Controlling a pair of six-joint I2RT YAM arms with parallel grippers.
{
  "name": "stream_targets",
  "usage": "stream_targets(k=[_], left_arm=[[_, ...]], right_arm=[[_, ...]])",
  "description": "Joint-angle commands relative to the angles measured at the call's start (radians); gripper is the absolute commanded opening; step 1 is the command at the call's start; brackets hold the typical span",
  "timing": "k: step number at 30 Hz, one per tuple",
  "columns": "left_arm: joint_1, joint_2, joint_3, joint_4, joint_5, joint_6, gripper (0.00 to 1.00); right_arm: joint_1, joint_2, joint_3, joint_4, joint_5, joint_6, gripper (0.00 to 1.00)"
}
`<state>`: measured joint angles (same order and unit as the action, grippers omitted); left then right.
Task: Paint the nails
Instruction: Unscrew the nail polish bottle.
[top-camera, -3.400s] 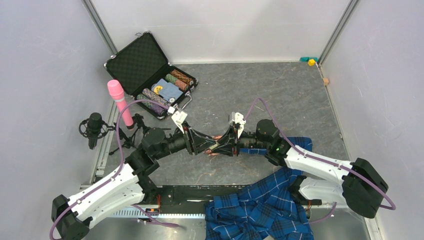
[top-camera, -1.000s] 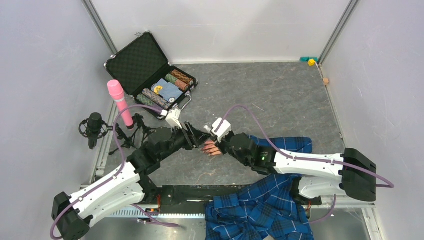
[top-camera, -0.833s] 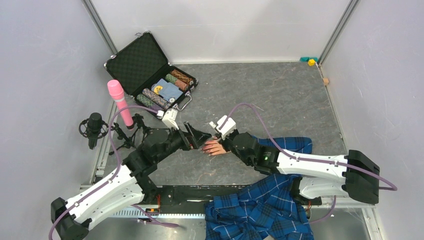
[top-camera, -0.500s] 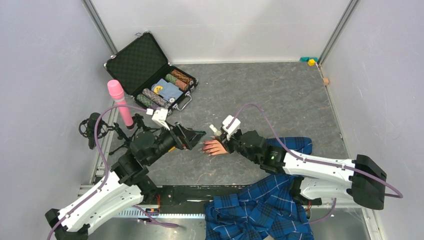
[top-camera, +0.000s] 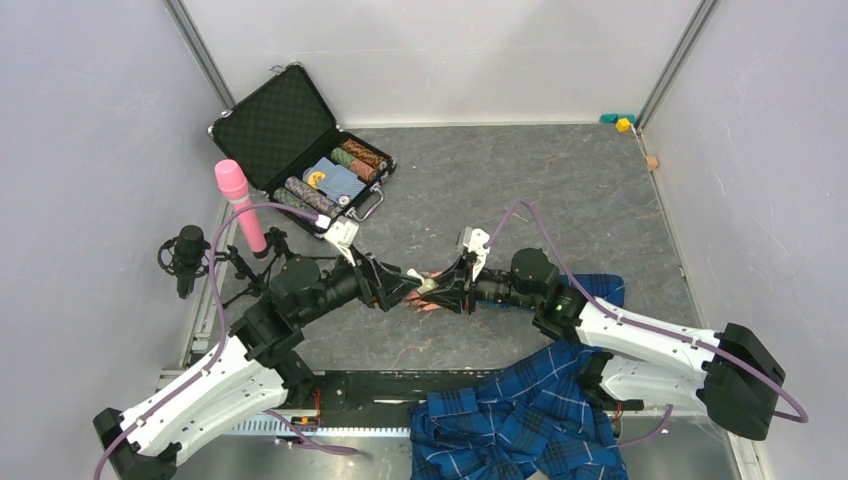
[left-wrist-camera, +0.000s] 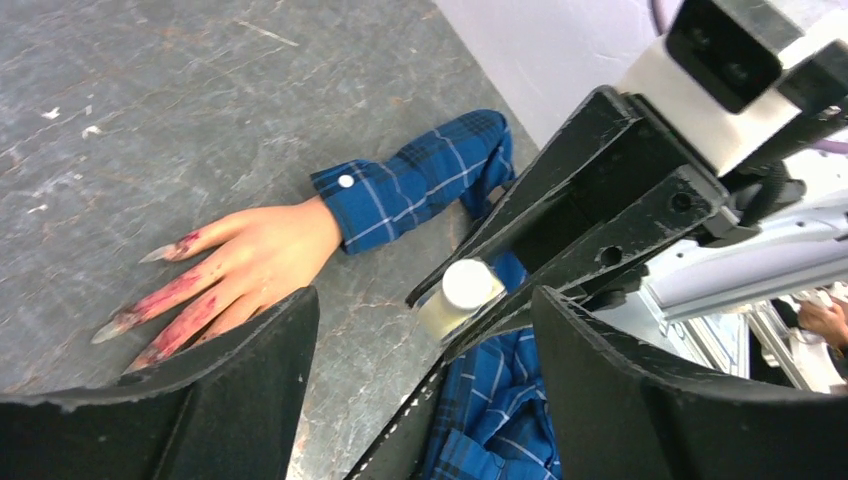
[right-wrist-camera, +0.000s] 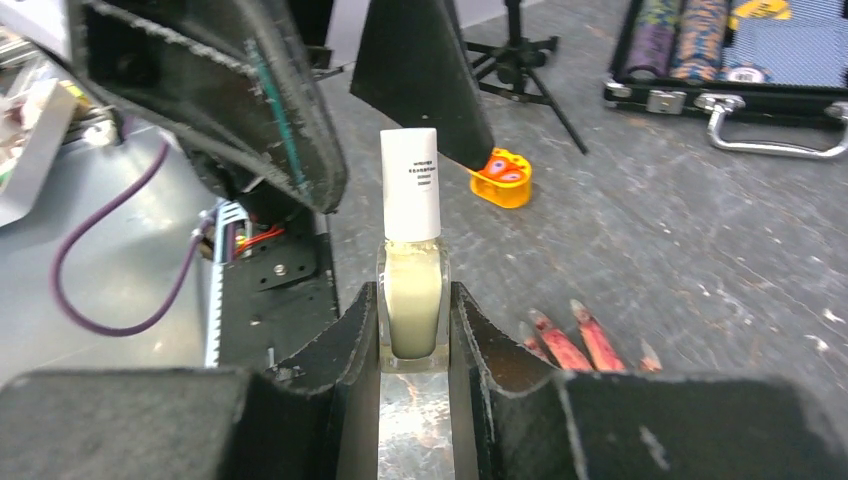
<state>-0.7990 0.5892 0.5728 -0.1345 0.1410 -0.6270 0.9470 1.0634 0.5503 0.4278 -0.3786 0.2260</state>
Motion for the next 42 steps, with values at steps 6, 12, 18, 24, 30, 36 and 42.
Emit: stream_targets(k=[6, 12, 18, 24, 30, 36, 42], left_arm=[[-0.002, 0.006, -0.012, 0.130, 0.099, -0.004, 0.64], [-0.002, 0.018, -0.023, 0.187, 0.127, -0.017, 0.63], [-0.002, 0.027, -0.033, 0.200, 0.143, -0.028, 0.64], [-0.002, 0.031, -0.037, 0.211, 0.157, -0.034, 0.49], [-0.002, 0.043, -0.035, 0.214, 0.174, -0.039, 0.27], [-0.002, 0.073, -0.028, 0.225, 0.203, -0.059, 0.02], [-0.002, 0.095, -0.010, 0.185, 0.113, -0.100, 0.02]], right_arm=[[-0.001, 0.006, 0.014, 0.123, -0.163, 0.041, 0.00], [-0.004, 0.007, 0.013, 0.121, -0.152, 0.040, 0.00], [-0.007, 0.010, 0.014, 0.117, -0.139, 0.039, 0.00], [-0.009, 0.016, 0.015, 0.115, -0.135, 0.039, 0.00], [-0.009, 0.019, 0.017, 0.106, -0.100, 0.031, 0.00], [-0.009, 0.030, 0.043, 0.027, 0.058, -0.013, 0.00], [0.036, 0.058, 0.065, -0.032, 0.258, -0.076, 0.00]])
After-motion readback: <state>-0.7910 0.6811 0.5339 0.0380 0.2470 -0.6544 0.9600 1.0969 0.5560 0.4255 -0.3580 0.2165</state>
